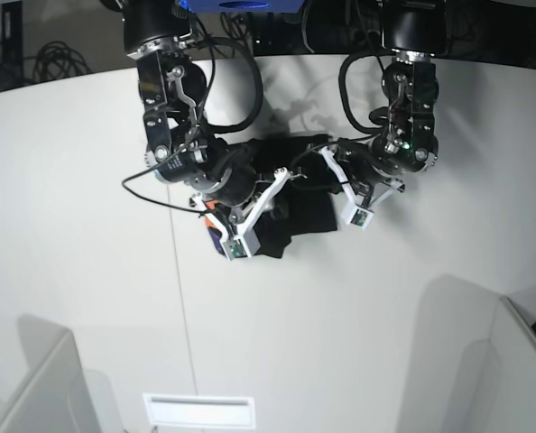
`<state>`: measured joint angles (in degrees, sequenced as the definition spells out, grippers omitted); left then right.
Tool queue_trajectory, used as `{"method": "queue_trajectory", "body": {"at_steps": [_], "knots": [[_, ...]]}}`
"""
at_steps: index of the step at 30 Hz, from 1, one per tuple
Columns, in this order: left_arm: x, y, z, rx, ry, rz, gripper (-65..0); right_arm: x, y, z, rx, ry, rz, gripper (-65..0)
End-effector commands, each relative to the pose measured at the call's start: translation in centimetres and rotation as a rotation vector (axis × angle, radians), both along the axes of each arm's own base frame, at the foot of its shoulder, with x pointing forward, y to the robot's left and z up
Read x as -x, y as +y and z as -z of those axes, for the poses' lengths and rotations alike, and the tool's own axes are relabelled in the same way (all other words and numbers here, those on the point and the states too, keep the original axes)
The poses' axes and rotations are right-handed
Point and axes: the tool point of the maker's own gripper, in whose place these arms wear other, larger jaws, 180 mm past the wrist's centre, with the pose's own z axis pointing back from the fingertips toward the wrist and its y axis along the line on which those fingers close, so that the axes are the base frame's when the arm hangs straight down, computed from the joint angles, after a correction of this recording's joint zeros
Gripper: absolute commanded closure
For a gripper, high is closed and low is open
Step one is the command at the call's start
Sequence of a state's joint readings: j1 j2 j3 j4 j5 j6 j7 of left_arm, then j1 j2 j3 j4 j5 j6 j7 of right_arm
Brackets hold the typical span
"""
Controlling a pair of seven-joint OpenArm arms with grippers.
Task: Fold the T-shirt properly
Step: 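Grasp both strip ends and fold them together toward the middle, then flip the folded bundle over with the right gripper, left gripper withdrawing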
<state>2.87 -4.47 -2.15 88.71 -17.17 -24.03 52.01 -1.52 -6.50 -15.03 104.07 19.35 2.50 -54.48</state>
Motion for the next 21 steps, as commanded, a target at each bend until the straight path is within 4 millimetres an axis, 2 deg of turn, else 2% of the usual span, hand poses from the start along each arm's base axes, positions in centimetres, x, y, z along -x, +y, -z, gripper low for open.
{"method": "queue_trajectory", "body": {"at_steps": [1, 3, 7, 9, 16, 21], "knots": [[-0.6, 0.1, -0.7, -0.007, -0.024, 0.004, 0.0, -1.0, 0.7, -1.6, -0.042, -0.056, 0.002, 0.0], [-0.6, 0.1, -0.7, -0.007, -0.024, 0.004, 0.0, -1.1, 0.7, -1.4, -0.045, -0.059, 0.006, 0.0], [-0.7, 1.4, -0.8, -0.013, -0.026, -0.023, 0.0, -1.1, 1.1, -1.7, -0.056, -0.062, 0.006, 0.0], [-0.8, 1.8, -0.8, -0.015, -0.027, -0.036, 0.0, -0.8, 1.9, -1.8, -0.059, -0.065, -0.017, 0.0], [-0.2, 2.0, -0.5, -0.019, -0.016, -0.038, 0.0, -1.1, 2.1, -0.6, -0.045, -0.036, -0.025, 0.0], [0.5, 3.8, -1.8, -0.031, -0.054, -0.087, 0.0, -1.5, 2.2, -0.9, -0.059, -0.064, -0.012, 0.0]]}}
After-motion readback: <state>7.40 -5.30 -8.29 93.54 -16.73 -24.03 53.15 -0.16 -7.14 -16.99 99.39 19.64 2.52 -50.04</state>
